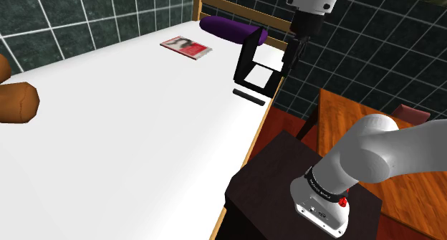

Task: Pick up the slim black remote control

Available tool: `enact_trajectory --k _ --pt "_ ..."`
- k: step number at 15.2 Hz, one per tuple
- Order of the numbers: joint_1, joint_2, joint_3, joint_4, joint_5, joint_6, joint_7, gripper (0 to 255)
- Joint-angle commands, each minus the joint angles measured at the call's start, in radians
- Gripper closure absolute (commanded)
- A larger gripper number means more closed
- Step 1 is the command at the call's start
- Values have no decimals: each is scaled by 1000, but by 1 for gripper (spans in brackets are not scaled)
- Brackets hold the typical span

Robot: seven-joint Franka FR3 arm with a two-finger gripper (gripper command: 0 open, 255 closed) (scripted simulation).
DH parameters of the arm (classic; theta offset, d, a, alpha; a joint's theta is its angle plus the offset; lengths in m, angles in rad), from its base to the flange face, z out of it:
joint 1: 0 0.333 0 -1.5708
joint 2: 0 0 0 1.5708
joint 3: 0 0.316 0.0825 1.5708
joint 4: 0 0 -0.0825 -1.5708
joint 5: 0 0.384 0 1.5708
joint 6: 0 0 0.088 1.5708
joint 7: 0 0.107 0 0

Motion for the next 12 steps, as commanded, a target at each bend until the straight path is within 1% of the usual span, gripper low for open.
enact_trajectory --k 1,6,12 --pt "0 0 0 0 0 0 0 0" --pt "-26 69 -68 -75 -48 152 -91 0" --pt "-56 204 -151 -117 -91 343 -198 0"
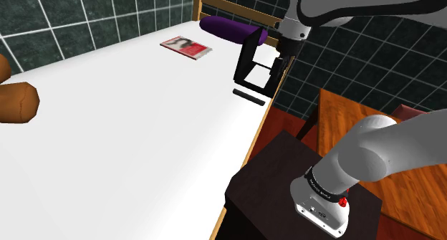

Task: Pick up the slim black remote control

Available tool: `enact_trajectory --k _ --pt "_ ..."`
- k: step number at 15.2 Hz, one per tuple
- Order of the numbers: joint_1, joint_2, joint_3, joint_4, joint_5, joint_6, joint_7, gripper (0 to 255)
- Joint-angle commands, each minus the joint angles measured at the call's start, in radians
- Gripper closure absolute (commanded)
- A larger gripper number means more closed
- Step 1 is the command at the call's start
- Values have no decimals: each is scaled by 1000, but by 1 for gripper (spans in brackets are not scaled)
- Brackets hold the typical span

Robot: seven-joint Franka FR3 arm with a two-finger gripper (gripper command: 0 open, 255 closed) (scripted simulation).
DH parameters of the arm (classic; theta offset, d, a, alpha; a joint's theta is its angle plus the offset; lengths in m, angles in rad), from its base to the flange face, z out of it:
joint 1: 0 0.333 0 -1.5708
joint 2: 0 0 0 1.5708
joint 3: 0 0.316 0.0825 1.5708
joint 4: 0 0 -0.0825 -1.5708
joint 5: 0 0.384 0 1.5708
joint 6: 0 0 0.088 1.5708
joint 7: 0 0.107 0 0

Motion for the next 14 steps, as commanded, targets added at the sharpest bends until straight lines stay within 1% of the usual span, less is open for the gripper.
enact_trajectory --k 1,5,8,11,14 --pt "-8 55 -27 -4 -10 66 -36 0" --pt "-21 179 -81 4 -19 190 -110 0" --pt "-27 283 -120 25 -11 278 -169 0" --pt "-31 394 -155 61 11 358 -234 0" --pt "-36 512 -183 109 51 427 -307 0"
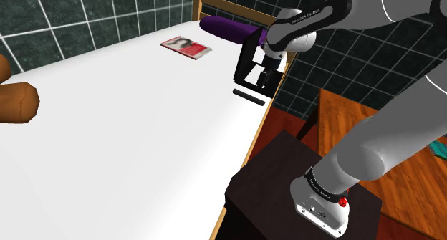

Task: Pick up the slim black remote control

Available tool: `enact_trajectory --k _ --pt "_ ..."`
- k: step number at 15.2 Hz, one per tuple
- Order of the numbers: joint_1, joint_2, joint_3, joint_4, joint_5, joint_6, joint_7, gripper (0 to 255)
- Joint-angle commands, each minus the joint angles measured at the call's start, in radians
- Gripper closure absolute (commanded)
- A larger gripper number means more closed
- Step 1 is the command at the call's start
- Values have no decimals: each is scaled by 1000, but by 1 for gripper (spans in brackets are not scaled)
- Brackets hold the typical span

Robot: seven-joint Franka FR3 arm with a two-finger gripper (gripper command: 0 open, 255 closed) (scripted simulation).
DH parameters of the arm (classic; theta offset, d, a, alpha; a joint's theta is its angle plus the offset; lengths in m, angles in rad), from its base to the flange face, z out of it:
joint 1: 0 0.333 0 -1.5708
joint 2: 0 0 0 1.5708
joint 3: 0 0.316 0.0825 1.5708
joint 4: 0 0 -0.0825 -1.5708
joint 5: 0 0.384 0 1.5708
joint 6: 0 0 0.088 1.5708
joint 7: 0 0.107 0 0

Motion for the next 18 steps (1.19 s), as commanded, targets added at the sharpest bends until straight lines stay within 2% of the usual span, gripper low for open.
enact_trajectory --k 1,8,15,18 --pt "-7 80 -19 32 30 48 -54 0" --pt "-58 363 -25 204 172 147 -234 0" --pt "-73 440 -4 199 215 225 -267 0" --pt "-74 447 -2 199 219 231 -270 0"
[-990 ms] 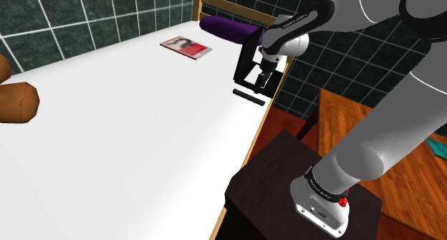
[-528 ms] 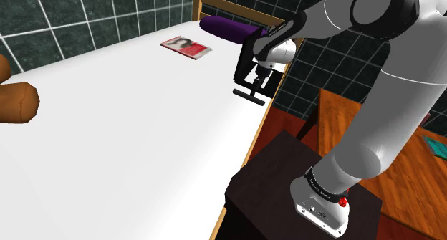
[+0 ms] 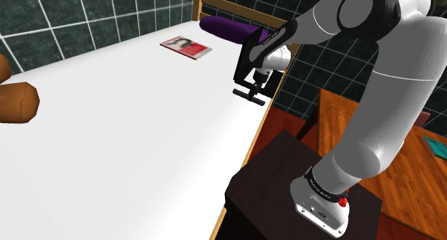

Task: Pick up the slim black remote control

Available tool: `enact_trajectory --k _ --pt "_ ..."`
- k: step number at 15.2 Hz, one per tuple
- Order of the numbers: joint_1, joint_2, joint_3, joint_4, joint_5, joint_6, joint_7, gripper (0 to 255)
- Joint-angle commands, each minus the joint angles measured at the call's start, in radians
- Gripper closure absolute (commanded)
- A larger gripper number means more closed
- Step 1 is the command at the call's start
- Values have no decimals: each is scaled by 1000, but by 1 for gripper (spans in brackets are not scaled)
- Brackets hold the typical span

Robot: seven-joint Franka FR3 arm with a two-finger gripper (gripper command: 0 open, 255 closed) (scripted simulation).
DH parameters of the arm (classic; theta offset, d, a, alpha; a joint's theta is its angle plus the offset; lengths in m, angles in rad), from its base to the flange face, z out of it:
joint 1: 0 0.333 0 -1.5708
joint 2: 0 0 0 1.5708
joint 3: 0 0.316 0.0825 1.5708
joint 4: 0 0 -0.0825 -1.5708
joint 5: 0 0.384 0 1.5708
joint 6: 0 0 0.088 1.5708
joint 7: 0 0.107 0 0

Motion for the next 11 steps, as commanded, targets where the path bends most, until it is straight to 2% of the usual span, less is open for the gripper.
enact_trajectory --k 1,11 --pt "-1 2 1 -1 1 3 -1 255" --pt "2 -10 -3 -1 -5 -8 4 255"
